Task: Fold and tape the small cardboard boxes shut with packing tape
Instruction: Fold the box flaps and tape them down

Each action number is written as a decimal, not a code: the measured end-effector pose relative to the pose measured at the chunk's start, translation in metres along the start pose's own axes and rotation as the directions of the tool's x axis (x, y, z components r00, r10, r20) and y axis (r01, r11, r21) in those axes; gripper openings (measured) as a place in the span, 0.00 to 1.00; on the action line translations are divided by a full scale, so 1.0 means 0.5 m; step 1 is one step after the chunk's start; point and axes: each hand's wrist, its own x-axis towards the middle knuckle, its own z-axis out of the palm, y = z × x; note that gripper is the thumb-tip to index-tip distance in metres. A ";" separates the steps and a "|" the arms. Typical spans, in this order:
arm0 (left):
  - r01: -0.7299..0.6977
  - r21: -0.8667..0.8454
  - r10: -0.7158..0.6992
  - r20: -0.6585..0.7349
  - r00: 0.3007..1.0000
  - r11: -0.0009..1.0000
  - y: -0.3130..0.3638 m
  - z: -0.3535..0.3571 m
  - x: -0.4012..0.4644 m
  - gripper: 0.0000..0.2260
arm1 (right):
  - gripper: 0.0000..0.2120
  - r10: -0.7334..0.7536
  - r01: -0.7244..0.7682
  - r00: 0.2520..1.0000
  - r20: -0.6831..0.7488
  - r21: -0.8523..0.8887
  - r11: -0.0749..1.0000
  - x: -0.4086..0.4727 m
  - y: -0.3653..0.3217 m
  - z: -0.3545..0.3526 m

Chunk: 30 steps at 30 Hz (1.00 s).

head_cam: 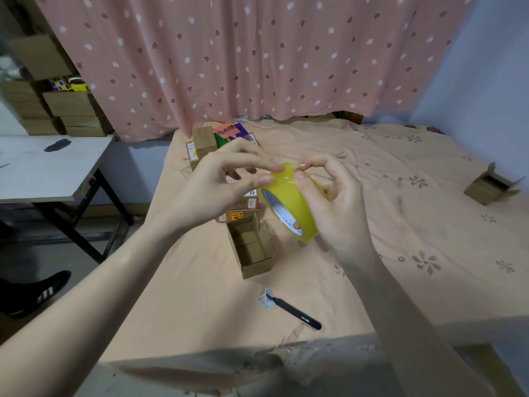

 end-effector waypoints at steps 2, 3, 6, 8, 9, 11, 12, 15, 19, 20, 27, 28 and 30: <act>0.021 -0.028 -0.021 0.001 1.000 0.999 0.005 0.005 0.002 0.05 | 0.06 0.004 -0.004 1.000 0.017 0.002 1.000 0.000 -0.001 0.001; 0.039 -0.040 -0.038 0.008 0.999 0.998 0.008 0.004 0.004 0.04 | 0.06 -0.001 0.001 1.000 0.023 -0.007 1.000 0.000 -0.002 0.001; 0.054 0.057 -0.057 0.041 0.998 0.997 0.017 0.001 0.013 0.08 | 0.05 -0.047 0.049 0.999 0.028 -0.080 0.996 -0.002 -0.003 0.002; 0.023 0.197 -0.032 0.043 0.999 0.980 0.023 0.003 0.014 0.07 | 0.04 -0.075 0.077 0.997 0.020 -0.160 0.984 -0.003 -0.002 0.002; 0.015 0.244 -0.024 0.034 0.999 0.970 0.025 0.006 0.013 0.06 | 0.03 -0.075 0.078 0.997 0.022 -0.209 0.975 -0.003 -0.001 0.001; 0.035 0.264 -0.039 0.009 0.999 0.964 0.026 0.014 0.010 0.06 | 0.01 -0.049 0.058 0.998 0.039 -0.296 0.953 -0.005 0.002 -0.004; 0.056 0.247 -0.057 -0.004 0.998 0.968 0.026 0.018 0.009 0.07 | 0.01 -0.036 0.048 0.998 0.043 -0.325 0.944 -0.006 0.002 -0.005; 0.097 0.200 -0.098 -0.004 0.995 0.975 0.025 0.023 0.009 0.09 | 0.01 -0.021 0.029 0.999 0.025 -0.370 0.929 -0.012 0.003 -0.007; 0.069 0.110 -0.066 -0.024 0.997 0.992 0.018 0.027 0.004 0.05 | 0.02 -0.008 0.013 1.000 0.016 -0.387 0.922 -0.017 0.000 -0.007; 0.067 0.084 -0.063 -0.039 0.997 0.994 0.018 0.030 0.001 0.04 | 0.02 -0.009 0.014 1.000 0.014 -0.395 0.919 -0.017 -0.002 -0.008; 0.069 0.119 -0.039 -0.241 0.970 0.990 0.023 0.054 0.002 0.13 | 0.05 -0.014 0.034 0.999 0.047 -0.459 0.888 -0.018 -0.005 -0.003; 0.074 0.126 -0.039 -0.259 0.965 0.989 0.024 0.055 0.005 0.09 | 0.05 -0.011 0.033 0.999 0.051 -0.460 0.888 -0.020 -0.003 -0.003; 0.105 0.139 -0.062 -0.282 0.957 0.985 0.025 0.056 0.007 0.03 | 0.08 0.003 0.020 0.999 0.048 -0.454 0.891 -0.022 -0.001 0.000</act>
